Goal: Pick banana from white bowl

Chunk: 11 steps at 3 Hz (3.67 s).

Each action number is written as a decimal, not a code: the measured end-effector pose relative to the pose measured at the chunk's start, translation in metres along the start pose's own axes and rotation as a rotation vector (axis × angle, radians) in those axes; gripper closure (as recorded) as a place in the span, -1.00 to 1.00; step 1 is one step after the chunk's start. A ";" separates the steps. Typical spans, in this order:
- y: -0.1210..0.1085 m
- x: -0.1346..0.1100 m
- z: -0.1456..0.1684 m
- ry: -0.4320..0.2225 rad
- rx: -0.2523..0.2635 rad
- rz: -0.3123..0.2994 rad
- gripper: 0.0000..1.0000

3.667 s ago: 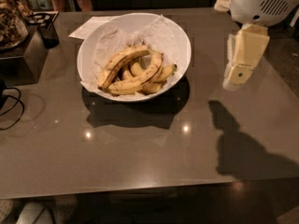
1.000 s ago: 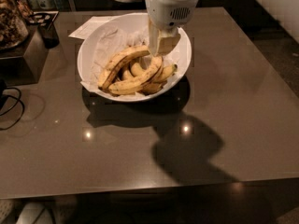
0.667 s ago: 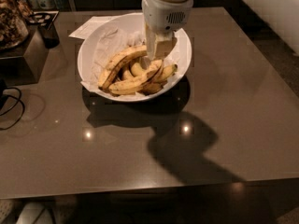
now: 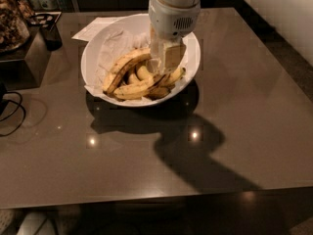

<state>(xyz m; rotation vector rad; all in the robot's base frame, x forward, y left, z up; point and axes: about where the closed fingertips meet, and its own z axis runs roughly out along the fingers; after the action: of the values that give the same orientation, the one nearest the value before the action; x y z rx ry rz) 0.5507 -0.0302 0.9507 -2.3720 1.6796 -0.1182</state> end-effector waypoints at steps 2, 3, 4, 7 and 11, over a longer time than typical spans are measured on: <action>0.001 0.001 0.005 -0.005 -0.010 -0.006 0.20; 0.001 0.001 0.005 -0.006 -0.011 -0.007 -0.06; 0.000 -0.001 0.009 -0.007 -0.020 -0.018 0.06; -0.004 -0.011 0.028 0.003 -0.060 -0.071 0.02; 0.000 -0.011 0.056 0.001 -0.118 -0.079 0.04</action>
Offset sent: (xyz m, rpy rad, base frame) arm -0.0073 -0.0080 -0.0121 -0.0238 0.0573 0.0145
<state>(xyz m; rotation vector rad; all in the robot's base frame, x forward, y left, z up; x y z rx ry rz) 0.5584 -0.0122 0.8969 -2.5251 1.6353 -0.0344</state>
